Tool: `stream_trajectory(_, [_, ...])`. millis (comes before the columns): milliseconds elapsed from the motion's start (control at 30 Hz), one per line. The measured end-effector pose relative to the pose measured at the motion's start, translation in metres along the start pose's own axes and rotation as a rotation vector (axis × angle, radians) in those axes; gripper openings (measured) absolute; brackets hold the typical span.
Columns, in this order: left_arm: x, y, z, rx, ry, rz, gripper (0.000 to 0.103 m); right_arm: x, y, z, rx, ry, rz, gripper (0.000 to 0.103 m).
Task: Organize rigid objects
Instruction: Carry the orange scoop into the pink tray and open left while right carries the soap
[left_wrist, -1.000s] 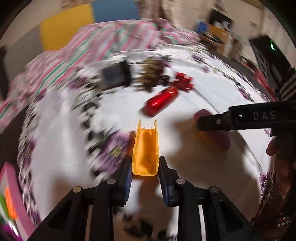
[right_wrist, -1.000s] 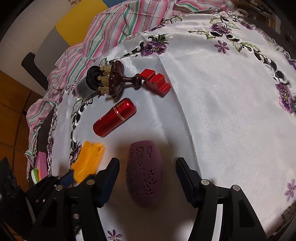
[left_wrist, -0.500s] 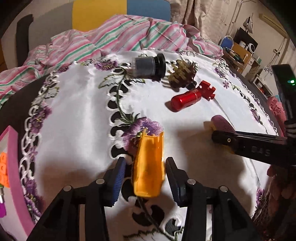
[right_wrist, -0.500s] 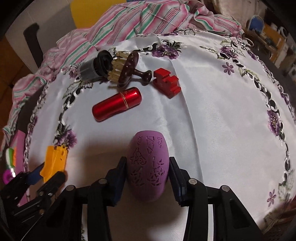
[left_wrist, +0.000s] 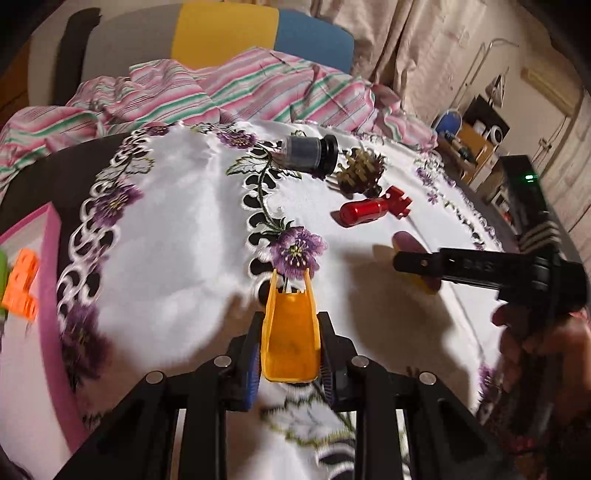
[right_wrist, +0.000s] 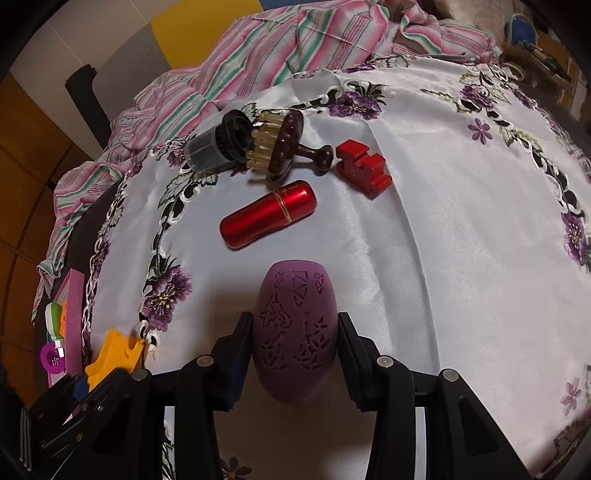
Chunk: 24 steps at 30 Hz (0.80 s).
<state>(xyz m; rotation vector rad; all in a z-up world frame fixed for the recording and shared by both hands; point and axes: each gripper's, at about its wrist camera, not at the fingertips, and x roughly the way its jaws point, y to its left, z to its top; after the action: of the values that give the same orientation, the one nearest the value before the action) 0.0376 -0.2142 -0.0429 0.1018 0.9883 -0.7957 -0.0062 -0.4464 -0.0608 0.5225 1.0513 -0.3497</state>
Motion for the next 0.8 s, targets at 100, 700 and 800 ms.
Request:
stream_trajectory(100, [-0.015,0.006,-0.01,-0.023,-0.023,-0.012,0.026,0.0,0.001,0.0,-0.006,-0.002,0.012,0.044])
stream_trajectory(700, [-0.11,0.097,-0.055,-0.214,-0.192,0.069,0.026,-0.009,0.024,-0.006,-0.116,-0.047,0.025,0.044])
stream_trajectory(800, [-0.118,0.118,-0.067,-0.256,-0.2,0.107,0.026,-0.012,0.031,-0.007,-0.15,-0.063,0.027,0.044])
